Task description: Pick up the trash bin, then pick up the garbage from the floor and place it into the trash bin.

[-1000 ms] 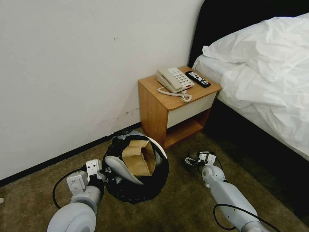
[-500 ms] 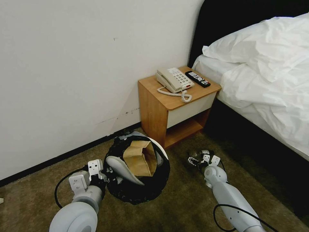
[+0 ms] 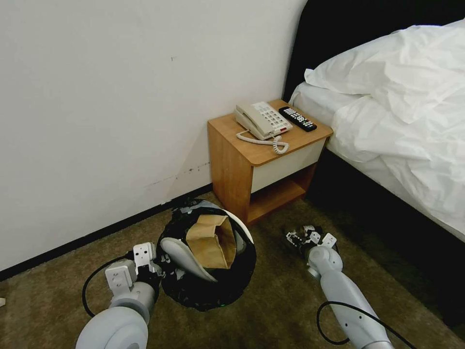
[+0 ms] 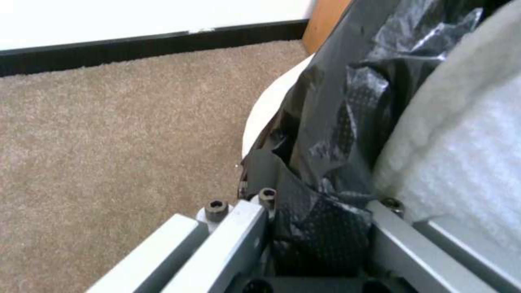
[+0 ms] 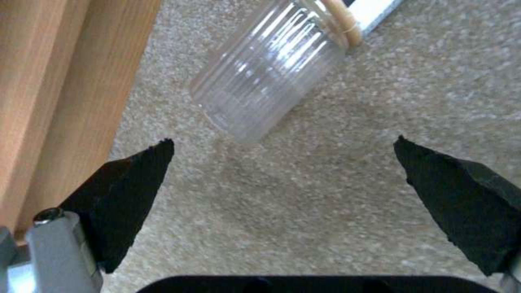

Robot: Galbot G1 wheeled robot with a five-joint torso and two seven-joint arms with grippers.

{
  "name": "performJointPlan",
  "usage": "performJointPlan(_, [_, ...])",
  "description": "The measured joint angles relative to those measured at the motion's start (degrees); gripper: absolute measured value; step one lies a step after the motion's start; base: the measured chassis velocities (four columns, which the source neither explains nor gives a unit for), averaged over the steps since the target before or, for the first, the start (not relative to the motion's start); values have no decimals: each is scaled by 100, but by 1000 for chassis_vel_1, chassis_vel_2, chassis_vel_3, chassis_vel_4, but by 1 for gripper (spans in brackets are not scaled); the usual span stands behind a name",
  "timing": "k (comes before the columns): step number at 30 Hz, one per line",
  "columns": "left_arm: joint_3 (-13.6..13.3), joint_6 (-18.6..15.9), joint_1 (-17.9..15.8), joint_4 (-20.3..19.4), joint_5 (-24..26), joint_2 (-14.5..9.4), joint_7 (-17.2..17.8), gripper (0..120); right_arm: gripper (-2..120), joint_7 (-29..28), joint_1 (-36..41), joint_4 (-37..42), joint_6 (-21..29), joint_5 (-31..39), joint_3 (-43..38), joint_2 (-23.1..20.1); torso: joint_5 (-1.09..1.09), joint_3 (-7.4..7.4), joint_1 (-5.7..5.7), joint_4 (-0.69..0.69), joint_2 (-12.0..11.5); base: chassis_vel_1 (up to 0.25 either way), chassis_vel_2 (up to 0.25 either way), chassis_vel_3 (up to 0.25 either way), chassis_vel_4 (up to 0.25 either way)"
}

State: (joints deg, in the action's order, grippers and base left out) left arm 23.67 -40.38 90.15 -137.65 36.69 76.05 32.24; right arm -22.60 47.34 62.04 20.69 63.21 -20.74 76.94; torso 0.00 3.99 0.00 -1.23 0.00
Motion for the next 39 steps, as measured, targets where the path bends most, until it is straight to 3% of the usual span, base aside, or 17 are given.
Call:
performJointPlan(15, [57, 0, 79, -39, -97, 59, -55, 0, 100, -213, -662, -523, -179, 155, -283, 472, 0, 0, 0, 0, 0, 0, 0, 0, 0])
performJointPlan(39, [26, 10, 42, 13, -127, 72, -73, 0, 100, 3, -680, -709, -262, -37, -481, 465, 0, 0, 0, 0, 0, 0, 0, 0, 0])
